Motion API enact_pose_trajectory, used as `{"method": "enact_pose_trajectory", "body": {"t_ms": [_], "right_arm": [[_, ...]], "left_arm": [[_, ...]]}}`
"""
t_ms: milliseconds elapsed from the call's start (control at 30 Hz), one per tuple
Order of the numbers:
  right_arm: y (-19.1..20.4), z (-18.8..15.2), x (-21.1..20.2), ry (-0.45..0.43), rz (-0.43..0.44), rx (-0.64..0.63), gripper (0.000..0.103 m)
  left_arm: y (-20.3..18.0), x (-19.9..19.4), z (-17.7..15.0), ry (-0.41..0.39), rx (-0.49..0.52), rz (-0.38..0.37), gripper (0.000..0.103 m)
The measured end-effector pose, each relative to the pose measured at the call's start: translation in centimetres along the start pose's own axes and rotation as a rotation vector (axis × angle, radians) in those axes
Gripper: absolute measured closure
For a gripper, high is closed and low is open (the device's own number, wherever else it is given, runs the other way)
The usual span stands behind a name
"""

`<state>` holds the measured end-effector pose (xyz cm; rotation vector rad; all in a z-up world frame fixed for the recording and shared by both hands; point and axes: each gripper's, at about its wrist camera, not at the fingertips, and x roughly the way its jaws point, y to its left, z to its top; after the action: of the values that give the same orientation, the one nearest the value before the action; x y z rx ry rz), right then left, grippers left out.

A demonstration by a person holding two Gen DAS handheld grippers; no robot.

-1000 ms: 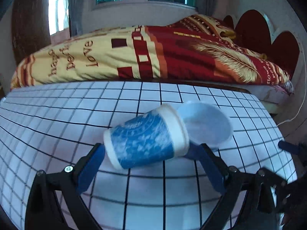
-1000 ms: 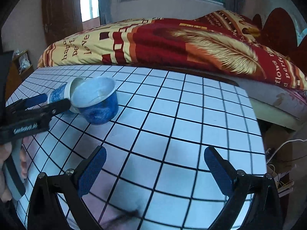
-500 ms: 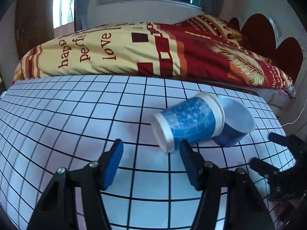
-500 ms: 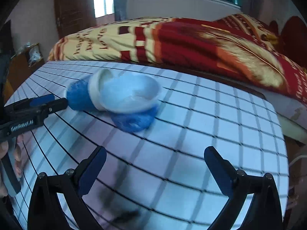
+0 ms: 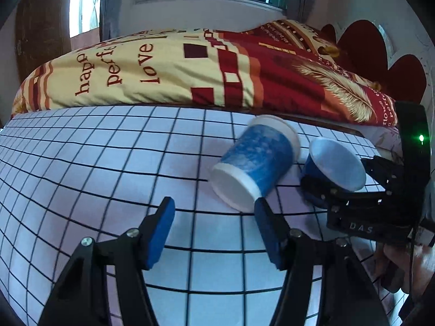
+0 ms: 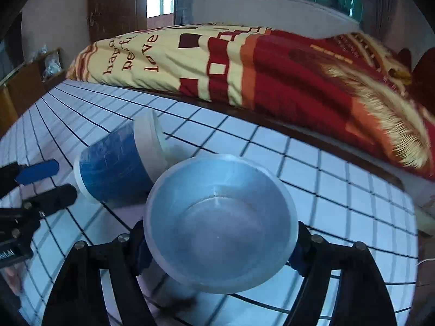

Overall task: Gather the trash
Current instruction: 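Grasp the blue-white bowl cup with right tool while left tool grasps the tall paper cup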

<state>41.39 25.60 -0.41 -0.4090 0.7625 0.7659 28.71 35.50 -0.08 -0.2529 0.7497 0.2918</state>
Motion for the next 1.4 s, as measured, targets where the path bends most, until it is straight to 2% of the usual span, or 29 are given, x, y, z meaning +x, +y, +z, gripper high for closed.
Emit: {"method": "enact_pose_trajectory", "body": {"t_ms": [67, 133, 333, 433, 467, 500, 567, 600, 667, 700, 767, 833, 967, 1133, 1300, 1367, 1400], "right_arm": [[-1.0, -0.4, -0.4, -0.002, -0.017, 0.006, 0.024], [-2.4, -0.8, -0.8, 0.001, -0.059, 0.029, 0.024], [-6.1, -2.5, -2.1, 0.004, -0.029, 0.133, 0.024], [-6.2, -3.0, -2.6, 0.003, -0.011, 0.142, 0.024], [-6.1, -3.2, -2.8, 0.001, -0.005, 0.145, 0.024], [-6.0, -3.3, -2.8, 0.001, -0.004, 0.144, 0.024], [-5.8, -3.4, -3.0, 0.001, 0.000, 0.137, 0.024], [-5.7, -3.5, -3.0, 0.002, 0.003, 0.134, 0.024], [-5.6, -3.5, -3.2, -0.007, -0.004, 0.123, 0.024], [-5.6, -3.5, -3.3, -0.006, -0.008, 0.121, 0.024], [-6.0, -3.4, -3.0, 0.000, -0.035, 0.129, 0.024], [-6.3, -3.3, -2.9, -0.004, -0.012, 0.146, 0.024], [-5.9, -2.7, -3.4, -0.041, 0.019, 0.126, 0.024], [-8.5, -4.4, -4.6, -0.014, -0.095, 0.164, 0.024], [-11.5, -7.0, -6.1, 0.007, -0.118, 0.215, 0.024], [-11.8, -7.4, -6.5, 0.010, -0.123, 0.208, 0.024], [-11.8, -7.5, -6.7, 0.012, -0.129, 0.203, 0.024]], "left_arm": [[-0.8, 0.3, 0.1, -0.008, 0.009, 0.003, 0.027], [-1.9, 0.7, 0.3, -0.024, 0.046, 0.012, 0.027], [-2.1, 3.7, 1.9, 0.019, 0.124, 0.037, 0.025], [-2.6, 4.8, 2.2, 0.073, 0.139, -0.048, 0.028], [-3.4, 4.2, 2.0, 0.068, 0.171, -0.114, 0.031], [-3.9, 3.7, 1.8, 0.051, 0.192, -0.121, 0.032], [-4.1, 2.7, 1.6, 0.002, 0.210, -0.058, 0.032], [-3.8, 2.5, 1.7, -0.016, 0.199, -0.057, 0.031], [-2.9, 2.8, 2.3, -0.020, 0.172, -0.060, 0.022], [-2.8, 3.1, 2.5, -0.005, 0.161, -0.065, 0.021], [-3.1, 3.0, 2.8, 0.002, 0.138, -0.118, 0.021], [-4.0, 2.5, 2.6, -0.012, 0.139, -0.156, 0.021], [-5.1, 2.0, 2.0, -0.025, 0.146, -0.168, 0.021], [-7.2, 1.4, 2.0, -0.027, 0.203, -0.219, 0.021], [-10.8, 3.5, 2.4, 0.000, 0.291, -0.246, 0.021], [-11.8, 4.8, 2.8, 0.024, 0.303, -0.237, 0.026], [-12.2, 5.7, 3.0, 0.052, 0.294, -0.248, 0.049]]}}
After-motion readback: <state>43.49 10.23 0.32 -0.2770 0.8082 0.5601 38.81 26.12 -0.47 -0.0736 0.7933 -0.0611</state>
